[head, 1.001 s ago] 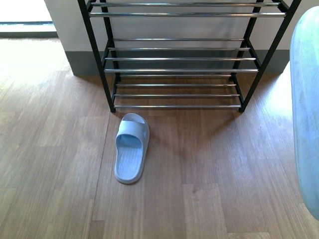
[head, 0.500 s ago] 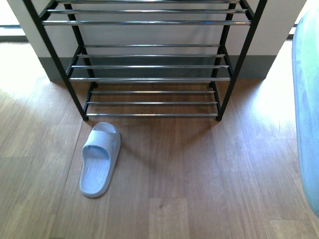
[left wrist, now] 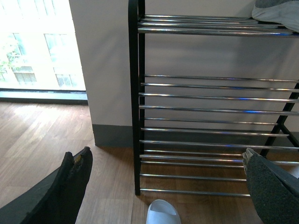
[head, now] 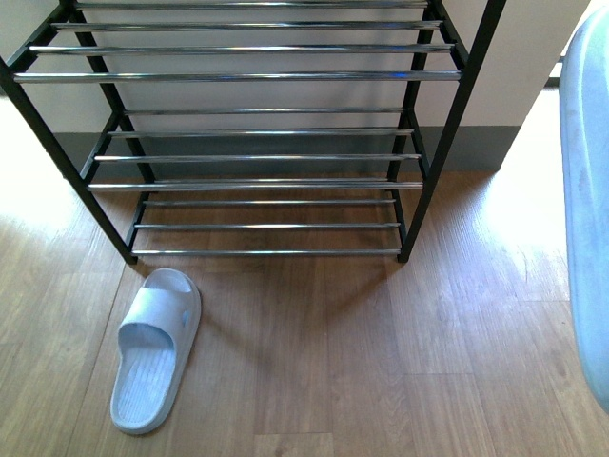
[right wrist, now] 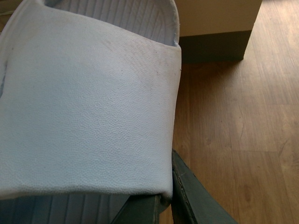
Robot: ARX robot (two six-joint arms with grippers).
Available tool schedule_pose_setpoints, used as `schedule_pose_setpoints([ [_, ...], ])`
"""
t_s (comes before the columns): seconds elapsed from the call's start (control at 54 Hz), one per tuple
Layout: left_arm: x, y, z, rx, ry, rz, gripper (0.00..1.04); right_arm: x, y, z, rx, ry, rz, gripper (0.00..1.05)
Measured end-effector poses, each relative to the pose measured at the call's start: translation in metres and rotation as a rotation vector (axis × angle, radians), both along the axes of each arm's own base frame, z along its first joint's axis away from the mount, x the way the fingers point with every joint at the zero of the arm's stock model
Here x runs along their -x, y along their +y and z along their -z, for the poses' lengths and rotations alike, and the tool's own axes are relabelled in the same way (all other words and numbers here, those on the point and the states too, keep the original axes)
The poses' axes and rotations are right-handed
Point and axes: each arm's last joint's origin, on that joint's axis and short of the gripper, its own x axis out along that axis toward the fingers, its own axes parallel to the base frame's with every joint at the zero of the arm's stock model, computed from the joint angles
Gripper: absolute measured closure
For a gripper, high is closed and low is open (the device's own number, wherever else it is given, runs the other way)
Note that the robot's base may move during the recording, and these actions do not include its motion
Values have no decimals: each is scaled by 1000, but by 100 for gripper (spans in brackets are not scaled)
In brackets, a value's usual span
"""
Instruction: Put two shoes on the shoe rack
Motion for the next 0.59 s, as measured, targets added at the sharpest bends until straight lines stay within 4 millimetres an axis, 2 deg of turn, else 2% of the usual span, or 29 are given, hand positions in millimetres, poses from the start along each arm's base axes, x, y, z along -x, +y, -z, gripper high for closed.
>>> schedule_pose_setpoints([
  [0.278, 0, 0, 0, 1, 7, -13, 9, 0, 0, 0, 0, 1, 1, 103],
  [0.426, -8, 1, 8, -42, 309, -235, 9, 0, 0, 0, 0, 0, 1, 103],
  [0.593, -36, 8, 23, -56, 443, -202, 9, 0, 0, 0, 0, 1, -1, 103],
])
